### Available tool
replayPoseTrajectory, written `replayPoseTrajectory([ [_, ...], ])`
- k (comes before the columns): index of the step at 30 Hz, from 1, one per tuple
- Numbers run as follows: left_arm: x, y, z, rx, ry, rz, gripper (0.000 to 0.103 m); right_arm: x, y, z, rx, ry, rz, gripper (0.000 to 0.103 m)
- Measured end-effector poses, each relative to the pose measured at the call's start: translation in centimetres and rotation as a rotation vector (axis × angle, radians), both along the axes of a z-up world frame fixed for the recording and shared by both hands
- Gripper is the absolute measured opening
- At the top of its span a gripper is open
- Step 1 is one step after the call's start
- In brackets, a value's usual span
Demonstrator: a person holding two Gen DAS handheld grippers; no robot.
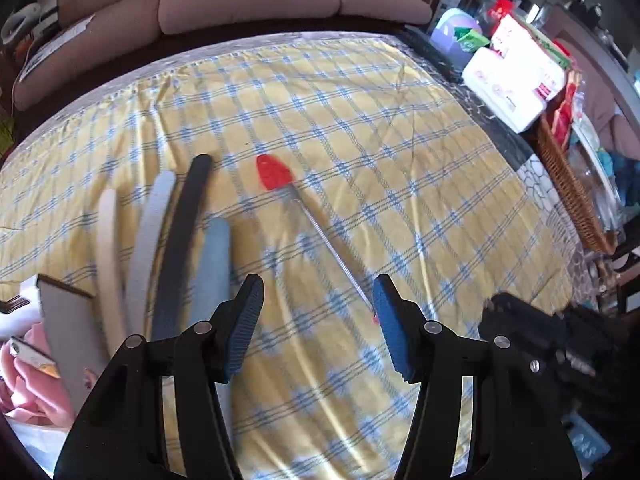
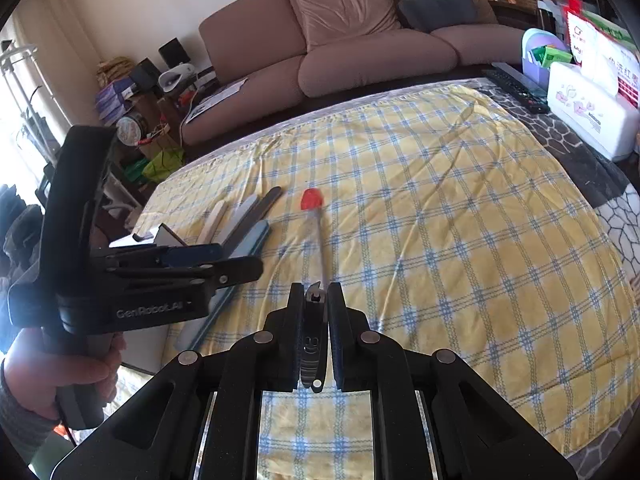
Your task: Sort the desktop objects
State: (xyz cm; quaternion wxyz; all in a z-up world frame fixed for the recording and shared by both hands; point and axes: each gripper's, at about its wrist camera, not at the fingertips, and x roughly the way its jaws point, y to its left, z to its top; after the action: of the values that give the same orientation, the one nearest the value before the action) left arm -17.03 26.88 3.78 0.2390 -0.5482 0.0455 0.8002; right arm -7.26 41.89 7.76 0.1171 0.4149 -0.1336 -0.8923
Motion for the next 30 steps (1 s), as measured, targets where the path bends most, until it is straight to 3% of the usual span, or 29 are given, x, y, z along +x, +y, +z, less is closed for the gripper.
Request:
replayPoseTrajectory([
  [4,-2.2,3.7,-3.1,-0.117,-0.018,0.004,0.052,0.4,1.3,-0.3,0.014,-0.002,-0.008,0.01],
  [7,-2.1,5.7,-3.7,-0.196,0.053,-0.03,0.053,0.5,2.3,-0.5,0.007,-0.004,-0.02,0.01],
  [10,-1.6,5.9,-3.4,-0.168,0.077,-0.068,0.011,0.6,3.2,-0.8,-0.003,-0.005,-0.024,0.01],
  [11,-1.4,5.7,-3.4,-0.157,0.078,-0.073,0.009,0.6,3.4,-0.9,-0.004,-0.006,-0.024,0.01],
  [20,-0.3,2.6,-1.7,-0.023,0.048,-0.06,0.008,1.1,3.1,-0.6,-0.01,-0.001,-0.013,0.01],
  [26,0.9,-2.5,3.3,0.119,0.063,-0.024,0.008,1.3,1.3,1.9,-0.023,0.043,0.013,0.01],
  [30,1.9,-8.4,7.3,0.212,0.081,0.023,0.008,1.2,-1.7,3.9,-0.05,0.071,0.059,0.01],
])
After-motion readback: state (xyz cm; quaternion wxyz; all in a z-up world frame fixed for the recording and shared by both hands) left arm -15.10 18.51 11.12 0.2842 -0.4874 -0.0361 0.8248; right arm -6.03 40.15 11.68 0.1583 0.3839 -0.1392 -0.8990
